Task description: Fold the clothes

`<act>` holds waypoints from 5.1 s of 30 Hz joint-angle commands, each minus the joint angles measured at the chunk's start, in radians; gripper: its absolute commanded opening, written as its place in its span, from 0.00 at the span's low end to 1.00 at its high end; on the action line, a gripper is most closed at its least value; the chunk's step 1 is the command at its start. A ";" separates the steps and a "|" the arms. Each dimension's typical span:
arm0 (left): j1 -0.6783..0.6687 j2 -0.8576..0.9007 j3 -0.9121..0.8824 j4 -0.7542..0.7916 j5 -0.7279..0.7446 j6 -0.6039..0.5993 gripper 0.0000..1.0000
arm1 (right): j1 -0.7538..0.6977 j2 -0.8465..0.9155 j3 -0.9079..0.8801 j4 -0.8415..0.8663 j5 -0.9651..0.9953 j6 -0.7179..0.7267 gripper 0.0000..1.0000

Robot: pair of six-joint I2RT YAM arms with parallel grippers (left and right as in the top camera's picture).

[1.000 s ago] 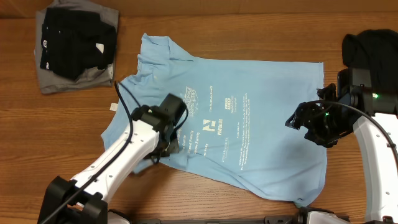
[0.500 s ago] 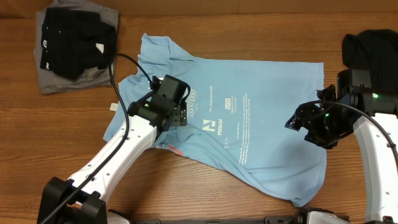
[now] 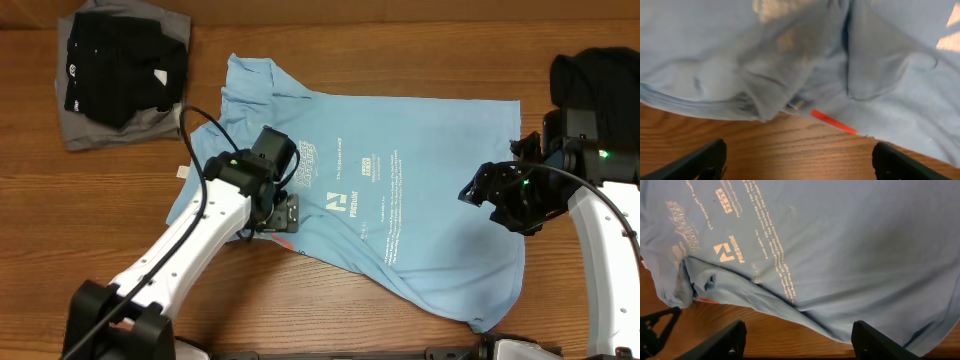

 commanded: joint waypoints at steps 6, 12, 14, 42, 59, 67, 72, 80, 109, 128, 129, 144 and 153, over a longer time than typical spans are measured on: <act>0.006 0.126 -0.046 0.062 0.119 -0.017 0.75 | 0.005 -0.021 0.008 0.003 0.003 -0.005 0.72; 0.006 0.149 -0.046 0.060 0.060 -0.025 0.78 | 0.005 -0.021 0.008 0.003 0.023 -0.005 0.72; 0.006 0.149 -0.046 0.059 0.018 -0.029 0.79 | 0.005 -0.021 0.008 0.003 0.029 -0.005 0.72; 0.077 0.167 -0.045 0.184 0.068 -0.015 0.72 | 0.005 -0.021 -0.149 0.056 0.028 -0.004 0.73; 0.186 0.167 -0.045 0.349 0.063 -0.039 0.04 | 0.005 -0.021 -0.149 0.056 0.028 0.000 0.73; 0.328 0.167 -0.045 0.554 0.063 -0.015 0.18 | 0.005 -0.021 -0.149 0.054 0.028 0.020 0.73; 0.449 0.167 -0.022 0.594 0.086 -0.005 0.24 | 0.005 -0.021 -0.149 0.038 0.024 0.022 0.74; 0.520 0.165 0.169 0.152 0.305 0.068 0.28 | 0.005 -0.021 -0.149 0.063 0.024 0.023 0.74; 0.370 0.180 0.026 0.209 0.260 0.197 0.75 | 0.005 -0.021 -0.149 0.085 0.024 0.022 0.77; 0.369 0.256 0.030 0.213 0.354 0.220 0.49 | 0.005 -0.021 -0.149 0.085 0.024 0.022 0.77; 0.370 0.256 0.032 0.212 0.354 0.220 0.47 | 0.005 -0.021 -0.149 0.085 0.024 0.022 0.77; 0.370 0.256 0.096 0.176 0.318 0.188 0.04 | 0.005 -0.021 -0.149 0.086 0.024 0.023 0.77; 0.377 0.256 0.186 0.307 0.280 0.072 0.04 | 0.005 -0.021 -0.149 0.086 0.023 0.023 0.77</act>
